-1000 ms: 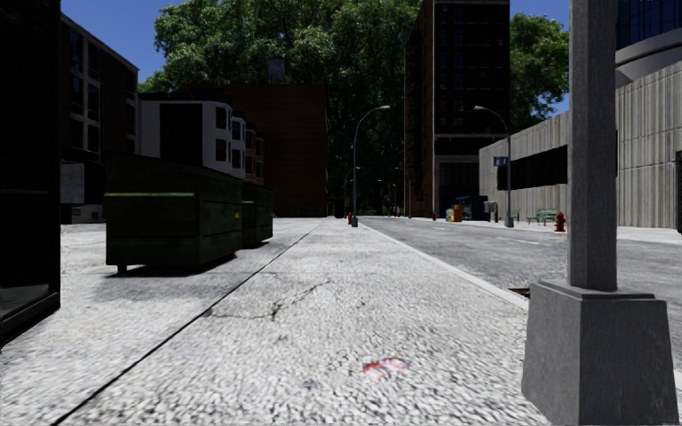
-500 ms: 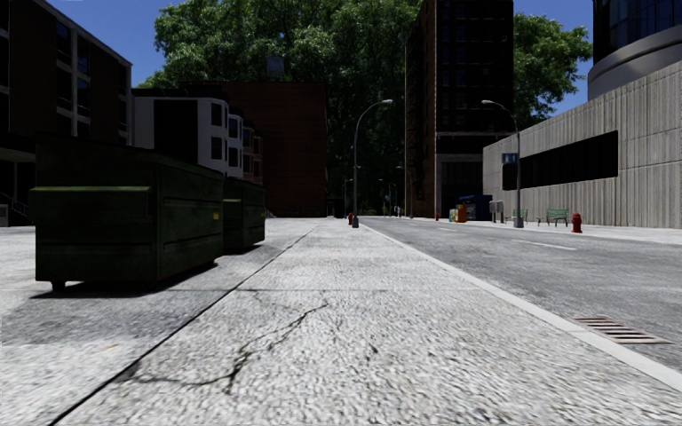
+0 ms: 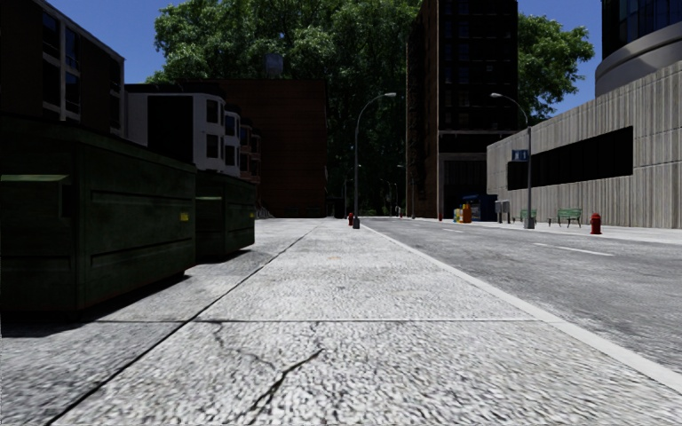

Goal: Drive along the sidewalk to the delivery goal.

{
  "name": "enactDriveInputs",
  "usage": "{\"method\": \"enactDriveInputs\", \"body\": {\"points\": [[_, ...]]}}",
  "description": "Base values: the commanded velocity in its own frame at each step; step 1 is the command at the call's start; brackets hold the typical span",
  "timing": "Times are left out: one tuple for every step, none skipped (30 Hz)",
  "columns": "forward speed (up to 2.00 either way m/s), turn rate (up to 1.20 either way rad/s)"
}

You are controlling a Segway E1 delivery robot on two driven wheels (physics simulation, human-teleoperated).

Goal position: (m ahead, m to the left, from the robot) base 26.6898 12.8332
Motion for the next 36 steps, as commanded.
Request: {"method": "enactDriveInputs", "body": {"points": [[2.0,0.0],[2.0,0.0],[2.0,0.0],[2.0,0.0],[2.0,0.0],[2.0,0.0],[2.0,0.0],[2.0,0.0],[2.0,0.0],[2.0,0.0],[2.0,0.0],[2.0,0.0],[2.0,0.0],[2.0,0.0],[2.0,0.0],[2.0,0.0],[2.0,0.0],[2.0,0.0],[2.0,0.0],[2.0,0.0],[2.0,0.0],[2.0,0.0],[2.0,0.0],[2.0,0.0],[2.0,0.0],[2.0,0.0],[2.0,0.0],[2.0,0.0],[2.0,0.0],[2.0,0.0],[2.0,0.0],[2.0,0.0],[2.0,0.0],[2.0,0.0],[2.0,0.0],[2.0,0.0]]}}
